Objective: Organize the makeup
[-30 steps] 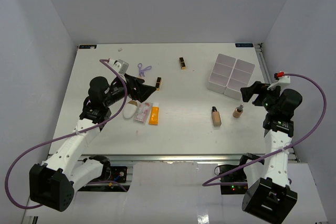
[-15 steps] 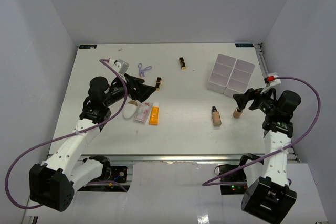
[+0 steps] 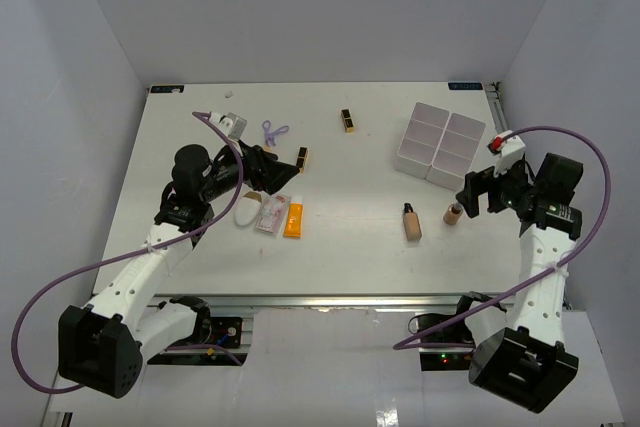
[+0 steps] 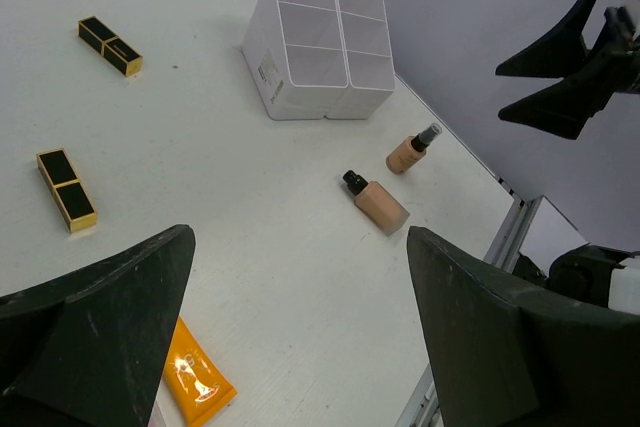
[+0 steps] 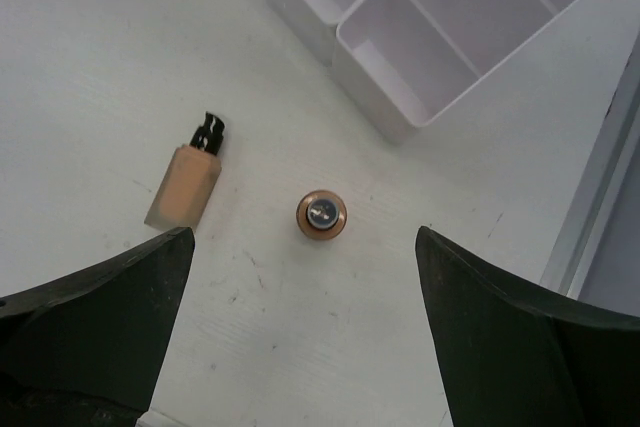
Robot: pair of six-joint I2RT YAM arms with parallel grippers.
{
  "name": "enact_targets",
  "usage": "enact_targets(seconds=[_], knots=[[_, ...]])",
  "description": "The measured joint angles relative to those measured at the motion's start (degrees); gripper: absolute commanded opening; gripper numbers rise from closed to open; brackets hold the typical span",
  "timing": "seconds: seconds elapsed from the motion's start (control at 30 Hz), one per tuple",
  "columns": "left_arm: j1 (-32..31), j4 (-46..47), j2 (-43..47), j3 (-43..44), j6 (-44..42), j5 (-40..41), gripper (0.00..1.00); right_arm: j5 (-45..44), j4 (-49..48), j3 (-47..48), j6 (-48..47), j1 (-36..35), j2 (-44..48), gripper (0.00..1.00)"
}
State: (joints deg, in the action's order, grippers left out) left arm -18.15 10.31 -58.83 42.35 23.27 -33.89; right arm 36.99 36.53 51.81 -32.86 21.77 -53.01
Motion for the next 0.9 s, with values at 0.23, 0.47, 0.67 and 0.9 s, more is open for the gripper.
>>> enact_targets(seconds=[0.23,0.47,0.67,0.9], knots=[[0.0,-0.1,0.0,0.0,0.4,0.0,0.98,-11.1,4.4,-5.7,-1.8,-3.1,-4.0,0.98],[0.0,-0.2,0.0,0.0,0.5,0.0,0.98,-16.9,-0.6,-11.4,-2.0,-8.1,-7.6,0.99],[0.0,-0.4,0.0,0.0,0.6,0.0,0.98,-20.7,-6.3,-14.2,-0.8,-12.8,-11.7,0.96],[0.0,-0.4,0.0,0.0,0.6,0.0,0.98,-26.2,-14.2,-14.2,2.2,-15.6,-15.9,0.83]])
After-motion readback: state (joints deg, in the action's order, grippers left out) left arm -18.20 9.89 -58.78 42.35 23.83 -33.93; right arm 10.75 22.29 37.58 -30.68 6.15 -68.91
